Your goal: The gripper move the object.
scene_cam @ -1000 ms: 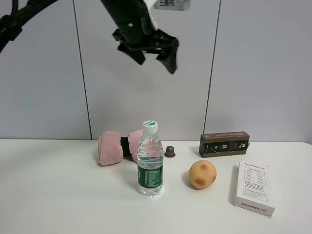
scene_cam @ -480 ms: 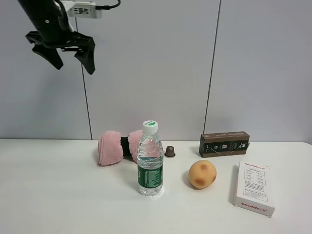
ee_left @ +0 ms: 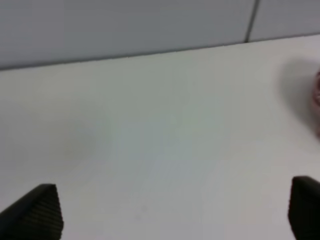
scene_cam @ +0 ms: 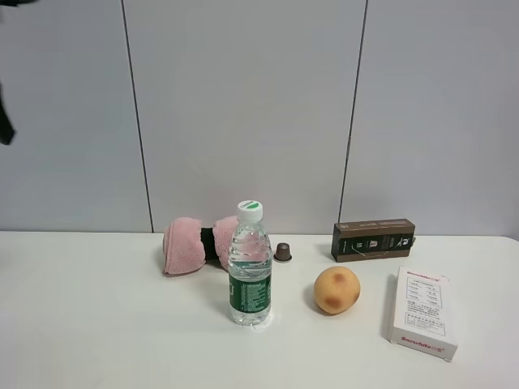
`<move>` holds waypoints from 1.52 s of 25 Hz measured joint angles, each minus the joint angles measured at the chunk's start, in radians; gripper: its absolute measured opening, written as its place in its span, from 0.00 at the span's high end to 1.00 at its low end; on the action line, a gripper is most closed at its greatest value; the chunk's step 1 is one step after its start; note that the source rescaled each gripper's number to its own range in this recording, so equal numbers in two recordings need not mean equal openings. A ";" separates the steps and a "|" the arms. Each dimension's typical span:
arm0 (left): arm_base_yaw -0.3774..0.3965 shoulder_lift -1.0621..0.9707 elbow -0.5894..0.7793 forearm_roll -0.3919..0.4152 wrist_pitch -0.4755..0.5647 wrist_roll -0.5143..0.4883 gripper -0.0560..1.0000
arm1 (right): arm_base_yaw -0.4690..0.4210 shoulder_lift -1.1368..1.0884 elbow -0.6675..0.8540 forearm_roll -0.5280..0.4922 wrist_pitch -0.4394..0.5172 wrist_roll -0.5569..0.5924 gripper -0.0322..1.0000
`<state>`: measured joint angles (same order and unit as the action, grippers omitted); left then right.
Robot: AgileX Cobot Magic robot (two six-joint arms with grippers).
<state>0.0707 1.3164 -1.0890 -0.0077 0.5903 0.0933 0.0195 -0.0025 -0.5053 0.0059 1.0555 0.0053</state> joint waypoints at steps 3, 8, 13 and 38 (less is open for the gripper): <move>0.089 -0.225 0.161 0.000 -0.023 -0.004 0.07 | 0.000 0.000 0.000 0.000 0.000 0.000 0.00; 0.197 -0.675 0.356 0.000 0.055 -0.075 0.07 | 0.000 0.000 0.000 0.000 0.000 0.000 0.00; 0.200 -0.966 0.398 -0.018 0.226 -0.099 0.07 | 0.000 0.000 0.000 0.000 0.000 0.000 0.00; 0.200 -1.322 0.560 -0.092 0.436 -0.107 0.07 | 0.000 0.000 0.000 0.000 0.000 0.000 0.00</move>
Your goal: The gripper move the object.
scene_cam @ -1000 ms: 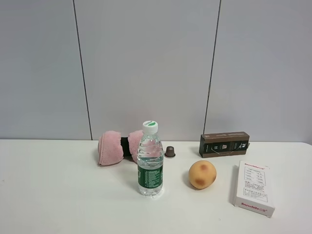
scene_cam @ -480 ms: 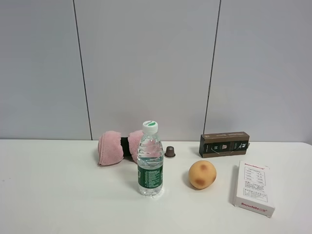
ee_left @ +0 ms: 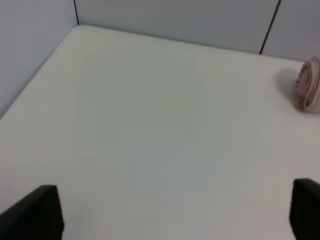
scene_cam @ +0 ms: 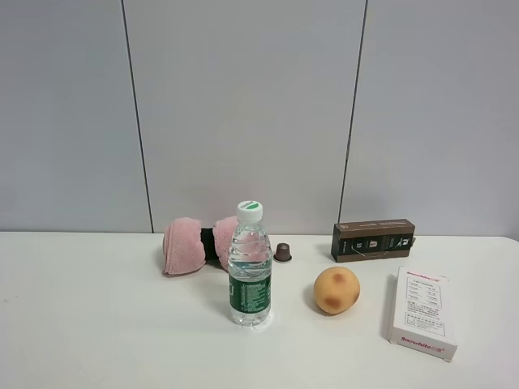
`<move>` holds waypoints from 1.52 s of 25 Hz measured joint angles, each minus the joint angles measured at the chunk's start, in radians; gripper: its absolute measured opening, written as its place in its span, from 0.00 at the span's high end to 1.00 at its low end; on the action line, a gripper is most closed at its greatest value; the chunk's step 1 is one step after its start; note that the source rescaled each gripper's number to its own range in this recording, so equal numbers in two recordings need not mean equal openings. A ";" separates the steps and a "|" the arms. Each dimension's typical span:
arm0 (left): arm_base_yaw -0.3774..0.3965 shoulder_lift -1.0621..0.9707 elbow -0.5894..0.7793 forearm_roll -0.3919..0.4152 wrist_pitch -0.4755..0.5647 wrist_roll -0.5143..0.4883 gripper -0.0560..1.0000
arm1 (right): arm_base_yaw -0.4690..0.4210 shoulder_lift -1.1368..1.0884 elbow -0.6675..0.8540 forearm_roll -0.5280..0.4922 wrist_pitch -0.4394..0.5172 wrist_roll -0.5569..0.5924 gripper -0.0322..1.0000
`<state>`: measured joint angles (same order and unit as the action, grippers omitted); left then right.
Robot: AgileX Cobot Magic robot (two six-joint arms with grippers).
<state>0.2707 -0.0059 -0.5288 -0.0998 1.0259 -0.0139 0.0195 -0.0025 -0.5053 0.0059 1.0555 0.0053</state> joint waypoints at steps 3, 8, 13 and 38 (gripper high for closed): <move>0.000 0.000 0.016 0.000 0.031 0.035 0.07 | 0.000 0.000 0.000 0.000 0.000 0.000 0.00; 0.000 0.000 0.022 0.000 0.032 0.052 0.07 | 0.000 0.000 0.000 0.000 0.000 0.000 0.00; 0.000 0.000 0.022 0.001 0.032 0.052 0.07 | 0.000 0.000 0.000 0.000 0.000 0.000 0.00; 0.000 0.000 0.022 0.001 0.032 0.052 0.07 | 0.000 0.000 0.000 0.000 0.000 0.000 0.00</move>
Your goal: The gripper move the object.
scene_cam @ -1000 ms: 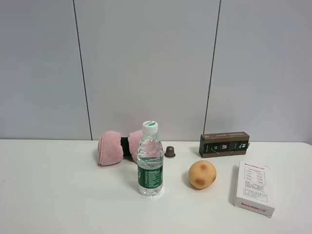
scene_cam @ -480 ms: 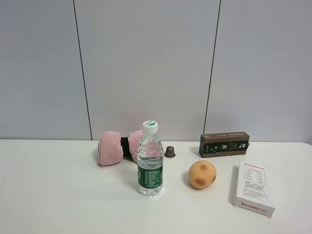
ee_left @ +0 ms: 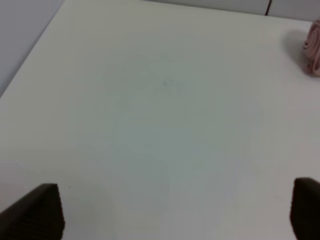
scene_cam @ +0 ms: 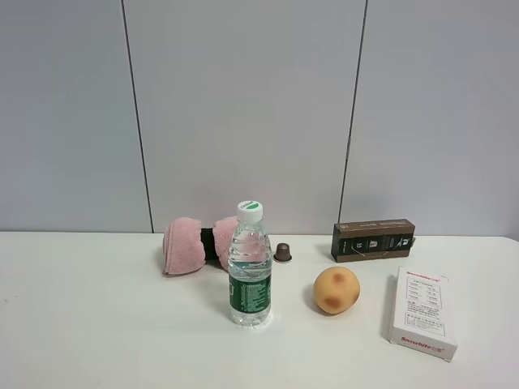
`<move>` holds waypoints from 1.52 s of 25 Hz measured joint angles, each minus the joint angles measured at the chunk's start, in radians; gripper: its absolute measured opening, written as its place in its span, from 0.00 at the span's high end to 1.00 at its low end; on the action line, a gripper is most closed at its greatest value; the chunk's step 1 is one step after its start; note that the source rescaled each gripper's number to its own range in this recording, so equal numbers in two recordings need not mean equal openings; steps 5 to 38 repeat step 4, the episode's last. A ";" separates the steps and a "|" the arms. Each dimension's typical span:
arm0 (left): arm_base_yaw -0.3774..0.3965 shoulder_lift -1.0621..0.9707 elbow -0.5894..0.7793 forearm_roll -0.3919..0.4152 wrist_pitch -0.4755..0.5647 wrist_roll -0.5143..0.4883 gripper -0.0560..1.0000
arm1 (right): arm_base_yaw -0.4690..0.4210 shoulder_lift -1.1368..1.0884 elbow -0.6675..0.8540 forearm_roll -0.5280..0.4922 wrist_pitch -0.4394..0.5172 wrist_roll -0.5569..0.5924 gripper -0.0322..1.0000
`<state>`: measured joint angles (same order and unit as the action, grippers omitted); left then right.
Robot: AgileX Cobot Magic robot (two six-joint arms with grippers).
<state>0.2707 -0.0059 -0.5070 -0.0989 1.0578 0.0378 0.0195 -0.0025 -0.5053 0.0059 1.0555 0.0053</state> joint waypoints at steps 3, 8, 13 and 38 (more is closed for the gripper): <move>0.000 0.000 0.000 0.000 0.000 0.000 0.07 | 0.000 0.000 0.000 0.000 0.000 0.000 0.00; 0.000 0.000 0.000 0.000 0.000 0.000 0.07 | 0.000 0.000 0.000 0.000 0.000 0.000 0.00; 0.000 0.000 0.000 0.000 0.000 0.000 0.07 | 0.000 0.000 0.000 0.000 0.000 0.000 0.00; 0.000 0.000 0.000 0.000 0.000 0.000 0.07 | 0.000 0.000 0.000 0.000 0.000 0.000 0.00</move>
